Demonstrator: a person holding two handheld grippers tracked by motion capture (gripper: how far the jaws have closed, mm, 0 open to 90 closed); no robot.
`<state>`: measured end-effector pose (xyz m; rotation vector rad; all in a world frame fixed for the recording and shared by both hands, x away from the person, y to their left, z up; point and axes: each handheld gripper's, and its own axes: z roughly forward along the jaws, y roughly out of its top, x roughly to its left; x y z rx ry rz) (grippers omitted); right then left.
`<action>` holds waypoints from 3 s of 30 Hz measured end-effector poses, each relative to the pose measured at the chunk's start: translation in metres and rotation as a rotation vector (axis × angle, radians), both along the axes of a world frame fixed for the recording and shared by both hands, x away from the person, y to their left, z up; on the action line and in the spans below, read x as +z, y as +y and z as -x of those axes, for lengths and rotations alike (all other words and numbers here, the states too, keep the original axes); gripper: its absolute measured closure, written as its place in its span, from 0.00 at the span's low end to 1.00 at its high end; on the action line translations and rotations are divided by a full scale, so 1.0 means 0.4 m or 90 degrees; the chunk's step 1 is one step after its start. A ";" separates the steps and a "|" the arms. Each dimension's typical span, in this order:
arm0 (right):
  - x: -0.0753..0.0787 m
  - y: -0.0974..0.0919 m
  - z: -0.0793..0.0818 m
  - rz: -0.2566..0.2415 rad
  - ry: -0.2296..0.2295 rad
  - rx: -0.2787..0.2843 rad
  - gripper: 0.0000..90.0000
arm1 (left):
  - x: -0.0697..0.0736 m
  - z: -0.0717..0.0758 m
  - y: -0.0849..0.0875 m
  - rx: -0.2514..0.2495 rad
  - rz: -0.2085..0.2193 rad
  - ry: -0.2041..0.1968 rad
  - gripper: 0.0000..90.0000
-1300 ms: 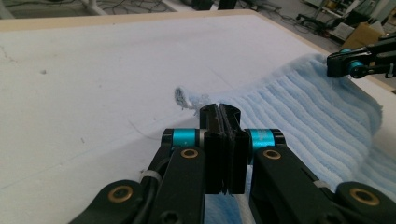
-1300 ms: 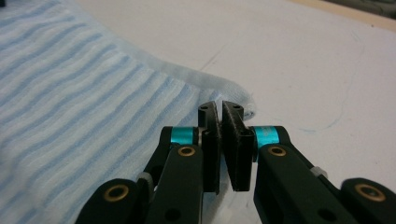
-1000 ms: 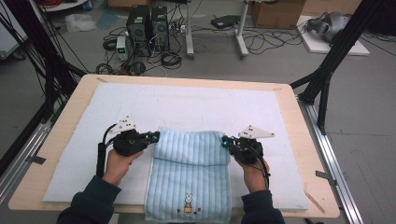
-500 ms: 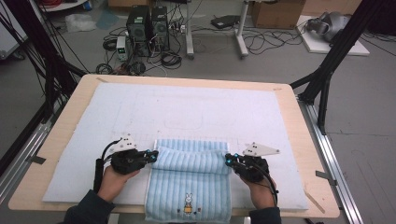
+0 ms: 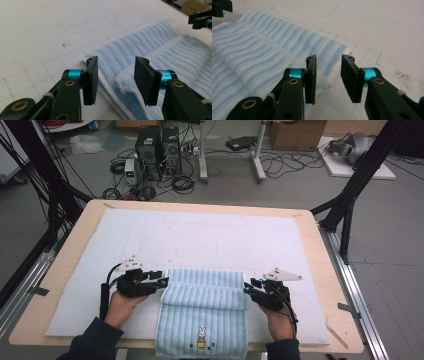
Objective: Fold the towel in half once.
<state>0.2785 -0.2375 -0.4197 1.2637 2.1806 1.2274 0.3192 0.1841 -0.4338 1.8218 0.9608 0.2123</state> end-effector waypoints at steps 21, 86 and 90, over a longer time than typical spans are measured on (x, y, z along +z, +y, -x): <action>-0.041 0.042 -0.072 0.041 0.027 0.011 0.98 | -0.025 -0.057 -0.020 0.015 0.000 0.017 0.97; 0.015 0.077 -0.297 0.039 -0.045 -0.077 0.70 | 0.044 -0.250 -0.008 0.098 0.052 -0.035 0.65; 0.020 0.061 -0.288 0.029 -0.038 -0.068 0.70 | 0.030 -0.244 -0.025 0.068 0.025 -0.025 0.64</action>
